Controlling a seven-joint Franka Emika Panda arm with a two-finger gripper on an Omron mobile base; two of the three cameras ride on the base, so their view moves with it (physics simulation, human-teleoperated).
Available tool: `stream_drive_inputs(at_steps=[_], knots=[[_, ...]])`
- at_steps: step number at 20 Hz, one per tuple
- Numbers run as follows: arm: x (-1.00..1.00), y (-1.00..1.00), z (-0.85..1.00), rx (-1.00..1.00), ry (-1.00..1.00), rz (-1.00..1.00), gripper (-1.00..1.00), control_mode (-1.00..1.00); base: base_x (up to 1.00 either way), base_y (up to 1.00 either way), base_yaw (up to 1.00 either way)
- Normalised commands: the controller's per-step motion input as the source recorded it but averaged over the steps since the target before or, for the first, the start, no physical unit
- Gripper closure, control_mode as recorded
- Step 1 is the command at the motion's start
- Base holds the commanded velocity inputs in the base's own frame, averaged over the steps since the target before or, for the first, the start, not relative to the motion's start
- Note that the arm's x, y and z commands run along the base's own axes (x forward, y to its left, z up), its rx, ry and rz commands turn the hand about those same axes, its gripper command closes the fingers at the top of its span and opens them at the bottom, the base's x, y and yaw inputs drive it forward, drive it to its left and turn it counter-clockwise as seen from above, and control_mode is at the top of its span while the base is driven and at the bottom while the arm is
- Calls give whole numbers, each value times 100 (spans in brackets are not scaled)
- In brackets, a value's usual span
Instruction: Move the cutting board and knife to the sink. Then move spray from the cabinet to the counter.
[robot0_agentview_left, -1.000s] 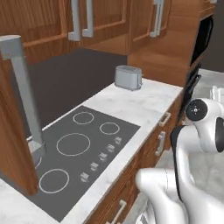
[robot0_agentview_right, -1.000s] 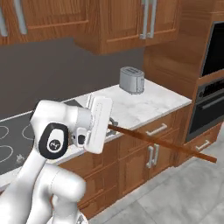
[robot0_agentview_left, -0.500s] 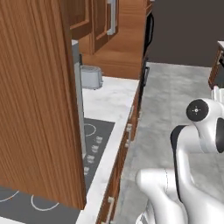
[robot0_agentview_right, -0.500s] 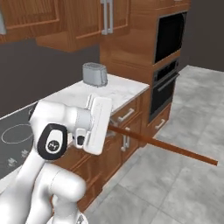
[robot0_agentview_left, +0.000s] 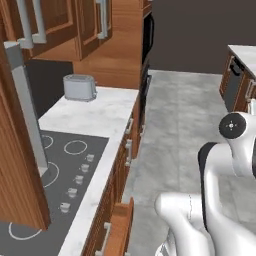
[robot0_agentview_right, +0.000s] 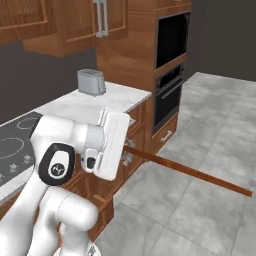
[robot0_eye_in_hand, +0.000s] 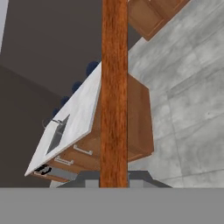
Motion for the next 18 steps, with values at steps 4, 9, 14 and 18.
stream_drive_inputs(at_steps=[4,9,14,18], knots=[[0,0,0,0,0,0,100,100,93,-78,1],[0,0,0,0,0,0,100,100,84,-73,5],[0,0,0,0,0,0,100,100,100,77,-24],[0,0,0,0,0,0,100,100,100,100,-24]])
